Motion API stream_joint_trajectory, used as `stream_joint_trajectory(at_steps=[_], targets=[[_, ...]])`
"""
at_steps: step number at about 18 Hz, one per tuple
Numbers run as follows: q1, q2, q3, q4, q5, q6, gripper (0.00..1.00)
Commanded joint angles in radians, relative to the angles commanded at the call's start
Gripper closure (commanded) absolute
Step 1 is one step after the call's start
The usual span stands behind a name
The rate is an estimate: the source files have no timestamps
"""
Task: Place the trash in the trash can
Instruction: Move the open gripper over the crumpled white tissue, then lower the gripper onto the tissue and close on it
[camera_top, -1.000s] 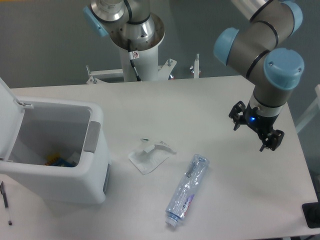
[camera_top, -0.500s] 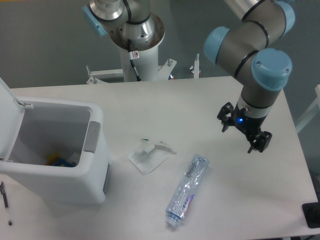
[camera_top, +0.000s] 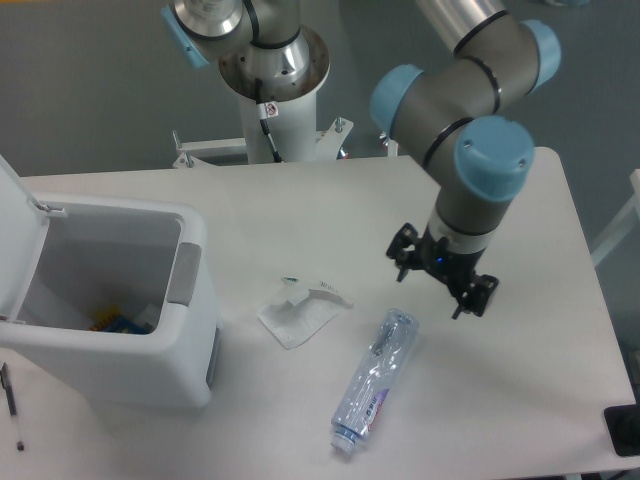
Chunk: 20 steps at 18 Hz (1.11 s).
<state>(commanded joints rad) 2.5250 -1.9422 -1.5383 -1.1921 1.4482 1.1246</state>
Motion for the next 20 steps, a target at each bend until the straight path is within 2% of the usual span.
stream_joint_trajectory(at_steps=[3, 4, 6, 16, 20], targets=[[-0.025, 0.043, -0.109, 0.058, -0.009, -0.002, 0.00], [-0.037, 0.067, -0.162, 0.090, -0.008, -0.003, 0.00], [-0.043, 0.086, -0.215, 0.126, -0.009, -0.003, 0.00], [-0.146, 0.058, -0.284, 0.161, -0.009, -0.052, 0.00], [-0.167, 0.058, -0.336, 0.206, -0.015, -0.054, 0.00]])
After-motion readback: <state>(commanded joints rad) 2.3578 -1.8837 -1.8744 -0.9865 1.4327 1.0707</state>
